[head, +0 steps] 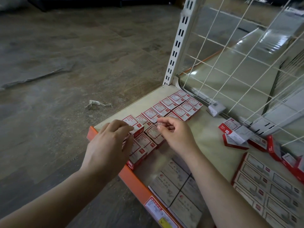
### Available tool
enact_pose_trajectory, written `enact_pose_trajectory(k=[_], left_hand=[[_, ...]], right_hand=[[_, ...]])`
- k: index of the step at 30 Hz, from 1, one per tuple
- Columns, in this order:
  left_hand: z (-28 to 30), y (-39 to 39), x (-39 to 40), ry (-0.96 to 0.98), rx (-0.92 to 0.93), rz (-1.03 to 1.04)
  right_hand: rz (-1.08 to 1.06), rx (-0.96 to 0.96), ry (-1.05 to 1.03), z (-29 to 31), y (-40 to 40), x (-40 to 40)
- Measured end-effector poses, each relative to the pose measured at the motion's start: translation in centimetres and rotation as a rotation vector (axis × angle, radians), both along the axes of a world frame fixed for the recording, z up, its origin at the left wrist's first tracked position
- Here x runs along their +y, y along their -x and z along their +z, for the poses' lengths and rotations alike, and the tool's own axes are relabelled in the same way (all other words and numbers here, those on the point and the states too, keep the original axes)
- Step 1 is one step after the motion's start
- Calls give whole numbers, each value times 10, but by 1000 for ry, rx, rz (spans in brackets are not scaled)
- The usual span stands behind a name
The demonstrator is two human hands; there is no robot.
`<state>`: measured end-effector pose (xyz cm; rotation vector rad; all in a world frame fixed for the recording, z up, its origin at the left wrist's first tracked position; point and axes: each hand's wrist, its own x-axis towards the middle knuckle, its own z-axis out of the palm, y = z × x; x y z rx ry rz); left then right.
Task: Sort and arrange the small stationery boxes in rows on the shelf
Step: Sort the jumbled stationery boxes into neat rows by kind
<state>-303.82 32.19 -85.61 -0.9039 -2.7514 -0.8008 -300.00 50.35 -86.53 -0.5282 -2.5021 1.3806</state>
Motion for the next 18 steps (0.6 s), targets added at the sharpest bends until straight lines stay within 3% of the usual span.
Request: enact_pose_trajectory(k=[12,18], left_hand=[[-1,-51,66,33,-119,-367],[-6,-74,98,93,-135,-441]], right_hand=[[-230,-100,-94,-1,-78,66],[-393,-147,-194,-3,-116,98]])
